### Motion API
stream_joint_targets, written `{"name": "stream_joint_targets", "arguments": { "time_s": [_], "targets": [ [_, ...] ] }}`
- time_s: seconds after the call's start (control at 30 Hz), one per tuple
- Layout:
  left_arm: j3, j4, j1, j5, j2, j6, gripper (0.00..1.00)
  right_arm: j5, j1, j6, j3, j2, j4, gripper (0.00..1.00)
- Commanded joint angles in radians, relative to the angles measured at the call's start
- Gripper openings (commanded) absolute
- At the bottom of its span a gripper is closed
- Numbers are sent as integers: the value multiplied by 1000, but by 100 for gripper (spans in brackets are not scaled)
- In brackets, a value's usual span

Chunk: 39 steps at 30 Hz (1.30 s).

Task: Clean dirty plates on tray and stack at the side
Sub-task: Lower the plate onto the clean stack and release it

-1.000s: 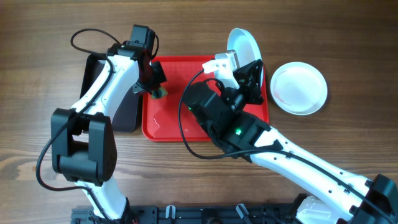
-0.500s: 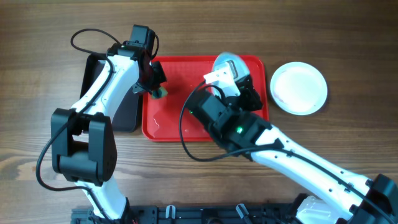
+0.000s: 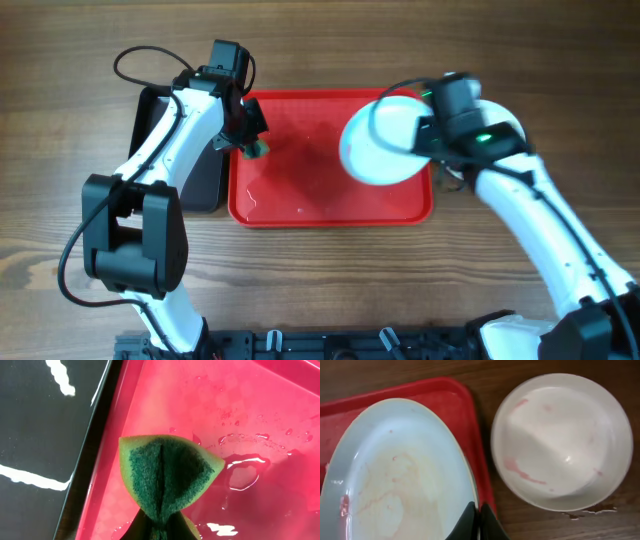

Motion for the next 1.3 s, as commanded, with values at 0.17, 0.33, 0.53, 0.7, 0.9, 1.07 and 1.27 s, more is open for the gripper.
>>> {"name": "stream_joint_targets", "arguments": {
  "time_s": [0.17,0.33,0.53,0.7,0.9,1.07,1.27],
  "targets": [
    [8,2,2,11,-21,16,4,-131,-394,-1,-36,-1,-11,4],
    [8,2,2,11,-21,16,4,-132,-512,0,-105,27,27,4],
    [8,3,2,11,-21,16,4,-132,-543,-1,-173,76,137,5],
    [30,-12,3,12,-26,65,4,-175,-542,-3,-179,142,220,29],
    [135,-123,8,3,-80,99,4,-283,-537,-56,-168,161,232,51],
    [172,-199,55,-23,-165,119,4,-350,-503,-91,-91,132,153,52],
    [167,-309,170,-60,-182,223,4,-372,-390,-134,-36,50,75,62]
  ]
}}
